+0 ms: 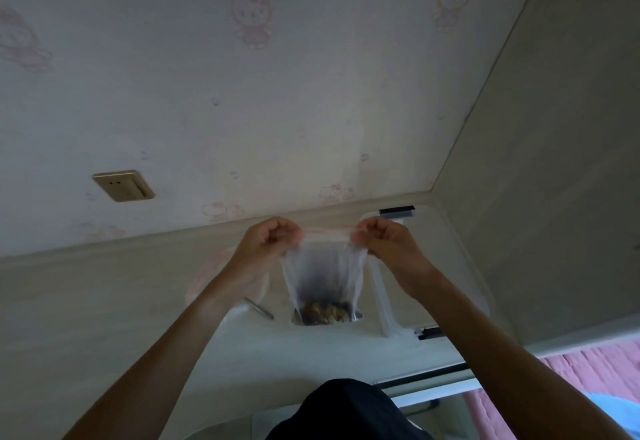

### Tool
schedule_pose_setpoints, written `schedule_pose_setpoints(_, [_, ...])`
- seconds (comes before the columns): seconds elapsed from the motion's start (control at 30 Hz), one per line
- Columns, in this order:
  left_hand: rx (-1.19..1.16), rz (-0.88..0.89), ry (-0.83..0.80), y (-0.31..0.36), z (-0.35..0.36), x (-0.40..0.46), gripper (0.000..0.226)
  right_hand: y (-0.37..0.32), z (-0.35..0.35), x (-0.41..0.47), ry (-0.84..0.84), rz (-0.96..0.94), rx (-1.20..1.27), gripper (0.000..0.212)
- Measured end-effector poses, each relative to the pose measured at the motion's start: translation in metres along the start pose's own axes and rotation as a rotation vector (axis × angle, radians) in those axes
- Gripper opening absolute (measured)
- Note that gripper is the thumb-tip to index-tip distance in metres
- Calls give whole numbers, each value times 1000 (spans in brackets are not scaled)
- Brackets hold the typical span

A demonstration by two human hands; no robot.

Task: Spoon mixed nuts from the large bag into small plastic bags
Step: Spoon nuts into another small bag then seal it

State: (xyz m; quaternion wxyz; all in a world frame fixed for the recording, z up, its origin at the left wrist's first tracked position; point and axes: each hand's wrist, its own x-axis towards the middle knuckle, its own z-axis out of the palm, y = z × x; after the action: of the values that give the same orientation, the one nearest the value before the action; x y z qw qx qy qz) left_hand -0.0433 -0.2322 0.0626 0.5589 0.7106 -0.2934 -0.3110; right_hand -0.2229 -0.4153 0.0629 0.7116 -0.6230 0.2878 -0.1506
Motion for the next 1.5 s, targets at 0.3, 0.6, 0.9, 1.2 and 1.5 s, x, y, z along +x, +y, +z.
schedule_pose_setpoints(0.3, [-134,274,-3,108,55,9,1,-82,-57,-16,147,-220,202,16])
schedule_pose_setpoints(0.6, [-101,126,-38,76,139,52,13,-60,-132,-4,294,-138,61,12])
schedule_pose_setpoints(0.9, [986,182,-181,-21,199,74,9,40,-141,28,142,-11,-1064,20])
schedule_pose_setpoints(1.2, [1579,184,-248,-47,226,77,34,76,-136,31,-214,3,-1589,28])
schedule_pose_setpoints(1.5, [1052,265,-89,-10,178,67,39,40,-173,-29,192,-299,-1006,43])
